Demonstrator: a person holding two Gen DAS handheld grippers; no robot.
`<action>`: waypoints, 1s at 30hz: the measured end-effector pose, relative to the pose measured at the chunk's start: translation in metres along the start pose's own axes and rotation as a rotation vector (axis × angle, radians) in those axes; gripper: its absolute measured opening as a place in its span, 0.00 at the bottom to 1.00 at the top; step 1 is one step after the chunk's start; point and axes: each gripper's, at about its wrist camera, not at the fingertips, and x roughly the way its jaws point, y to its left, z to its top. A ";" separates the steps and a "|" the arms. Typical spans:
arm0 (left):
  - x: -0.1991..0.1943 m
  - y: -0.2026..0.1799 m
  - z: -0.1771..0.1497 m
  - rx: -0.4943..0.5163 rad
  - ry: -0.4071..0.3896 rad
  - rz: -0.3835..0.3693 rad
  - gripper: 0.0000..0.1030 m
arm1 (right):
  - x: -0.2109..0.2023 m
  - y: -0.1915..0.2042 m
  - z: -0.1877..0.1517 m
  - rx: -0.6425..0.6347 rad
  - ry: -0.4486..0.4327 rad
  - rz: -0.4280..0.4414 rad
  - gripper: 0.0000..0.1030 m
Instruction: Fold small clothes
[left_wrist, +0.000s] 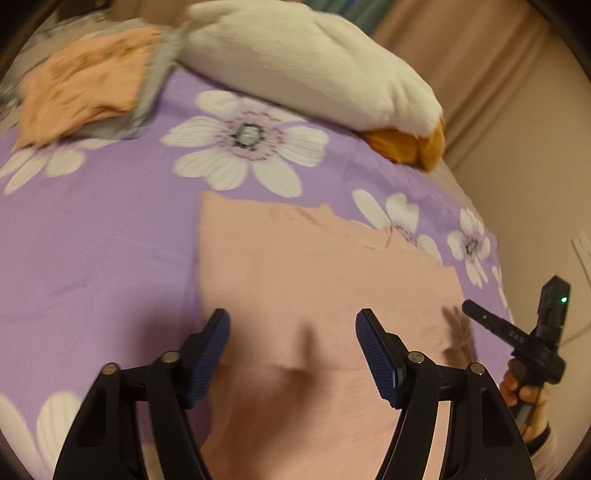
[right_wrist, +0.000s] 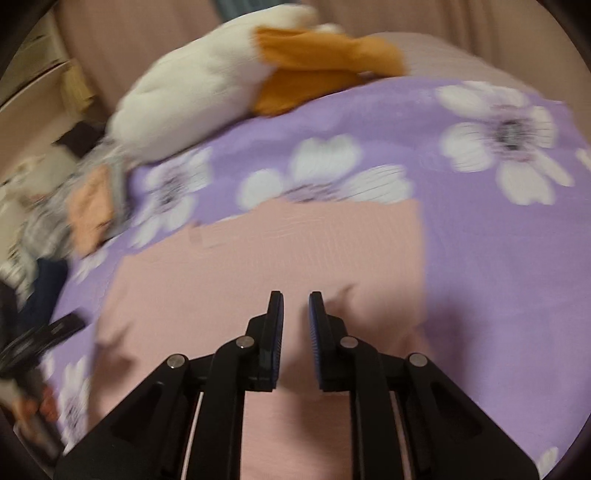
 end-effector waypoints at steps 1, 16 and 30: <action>0.008 -0.001 -0.001 0.007 0.012 0.003 0.59 | 0.009 0.001 -0.006 -0.020 0.042 -0.013 0.14; -0.033 0.043 -0.049 -0.121 0.033 -0.041 0.63 | -0.047 -0.020 -0.052 0.068 0.022 0.052 0.46; -0.077 0.049 -0.151 -0.277 0.111 -0.299 0.63 | -0.103 -0.080 -0.191 0.394 0.121 0.285 0.45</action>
